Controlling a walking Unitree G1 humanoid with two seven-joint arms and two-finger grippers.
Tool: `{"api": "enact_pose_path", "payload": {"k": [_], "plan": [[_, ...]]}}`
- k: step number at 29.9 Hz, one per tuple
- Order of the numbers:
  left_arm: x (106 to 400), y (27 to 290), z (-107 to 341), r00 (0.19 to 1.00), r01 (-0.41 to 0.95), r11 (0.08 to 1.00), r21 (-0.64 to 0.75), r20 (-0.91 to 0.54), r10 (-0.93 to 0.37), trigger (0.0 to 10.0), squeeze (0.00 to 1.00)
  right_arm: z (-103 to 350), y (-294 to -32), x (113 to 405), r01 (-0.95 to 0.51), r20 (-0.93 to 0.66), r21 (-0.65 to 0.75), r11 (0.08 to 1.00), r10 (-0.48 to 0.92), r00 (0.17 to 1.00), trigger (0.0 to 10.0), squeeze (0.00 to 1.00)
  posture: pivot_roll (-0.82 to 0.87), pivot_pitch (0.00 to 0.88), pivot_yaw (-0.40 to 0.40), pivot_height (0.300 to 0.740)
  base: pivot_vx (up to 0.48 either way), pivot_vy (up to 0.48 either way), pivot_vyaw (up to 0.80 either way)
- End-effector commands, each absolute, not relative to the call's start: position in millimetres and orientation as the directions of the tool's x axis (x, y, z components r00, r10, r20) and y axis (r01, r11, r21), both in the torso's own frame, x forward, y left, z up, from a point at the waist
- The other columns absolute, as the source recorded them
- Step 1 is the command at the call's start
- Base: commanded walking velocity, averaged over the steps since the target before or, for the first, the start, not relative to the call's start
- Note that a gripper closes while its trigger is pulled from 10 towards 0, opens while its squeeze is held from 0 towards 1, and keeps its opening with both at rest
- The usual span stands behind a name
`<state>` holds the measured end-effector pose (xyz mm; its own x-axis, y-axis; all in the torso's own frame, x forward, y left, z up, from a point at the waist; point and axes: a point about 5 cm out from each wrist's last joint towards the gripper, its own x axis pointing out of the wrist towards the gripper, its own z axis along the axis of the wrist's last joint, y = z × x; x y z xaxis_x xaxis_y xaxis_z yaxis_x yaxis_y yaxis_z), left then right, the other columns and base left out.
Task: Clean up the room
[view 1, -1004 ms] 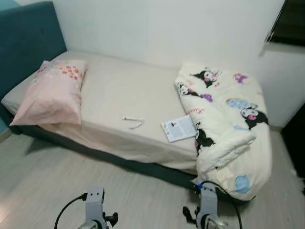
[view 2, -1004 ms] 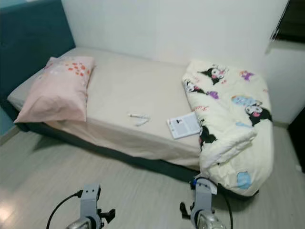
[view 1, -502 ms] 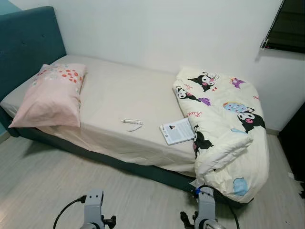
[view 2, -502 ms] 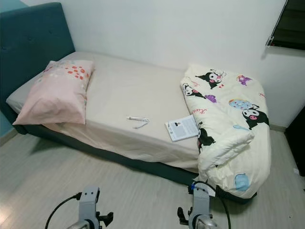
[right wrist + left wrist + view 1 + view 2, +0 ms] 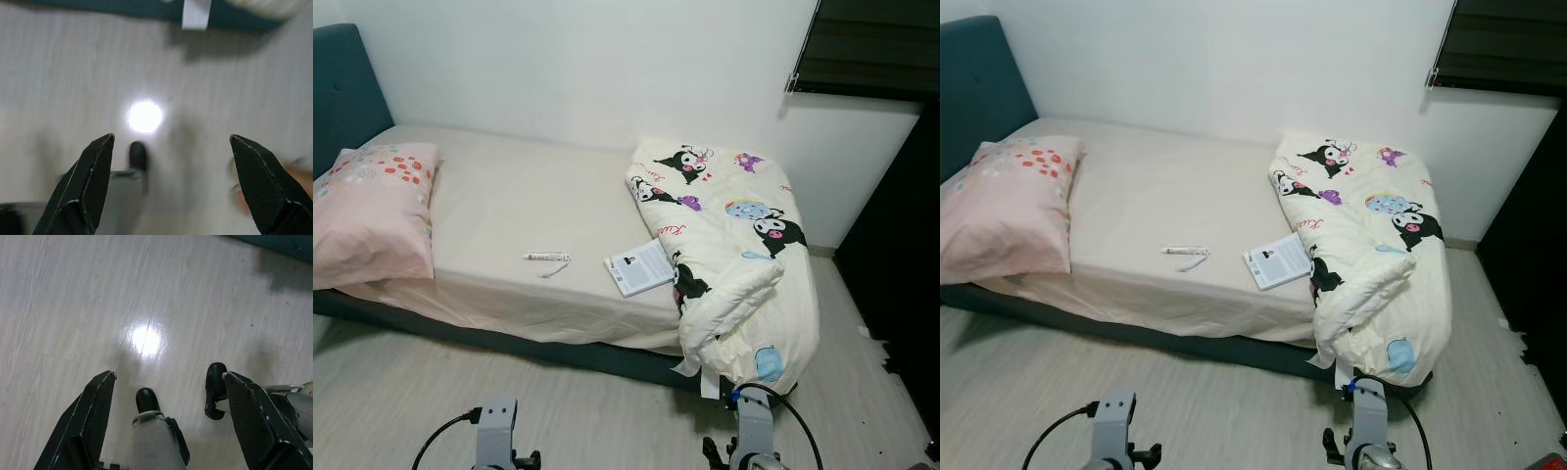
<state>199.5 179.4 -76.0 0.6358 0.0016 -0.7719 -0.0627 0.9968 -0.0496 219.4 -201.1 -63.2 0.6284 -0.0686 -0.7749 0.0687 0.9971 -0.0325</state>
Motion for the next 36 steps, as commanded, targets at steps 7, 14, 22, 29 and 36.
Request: {"api": "enact_pose_path", "payload": {"k": [7, 14, 22, 29, 36], "plan": [[197, 184, -77, 0.638, -0.121, 0.992, -0.038, -0.768, 0.049, 10.0, 0.0, -50, -194, 236, -0.06, -0.69, 0.114, 0.992, 0.123, 0.713, 10.0, 0.0, -0.01, 0.0, -0.059, 0.74, 0.093, 0.0, 0.07], [208, 191, -70, 0.668, -0.173, 0.984, -0.045, -0.739, 0.084, 10.0, 0.0, -48, -190, 239, -0.162, -0.69, 0.061, 0.985, 0.159, 0.706, 10.0, 0.0, -0.01, 0.0, -0.058, 0.74, 0.422, 0.0, 0.55], [213, 193, -66, 0.684, -0.171, 0.984, -0.044, -0.725, 0.086, 10.0, 0.0, -47, -190, 240, -0.171, -0.683, 0.058, 0.984, 0.164, 0.711, 10.0, 0.0, -0.01, 0.0, -0.053, 0.74, 0.45, 0.0, 0.67], [230, 193, -55, 0.735, -0.159, 0.985, -0.061, -0.673, 0.077, 10.0, 0.0, -34, -182, 257, -0.262, -0.62, 0.038, 0.964, 0.228, 0.75, 10.0, 0.0, -0.02, 0.0, -0.05, 0.74, 0.459, 0.0, 0.68], [245, 193, -44, 0.776, -0.168, 0.983, -0.08, -0.626, 0.082, 10.0, 0.0, -23, -174, 269, -0.362, -0.587, -0.019, 0.932, 0.282, 0.759, 10.0, 0.0, -0.02, 0.0, -0.051, 0.74, 0.459, 0.0, 0.68]]}}
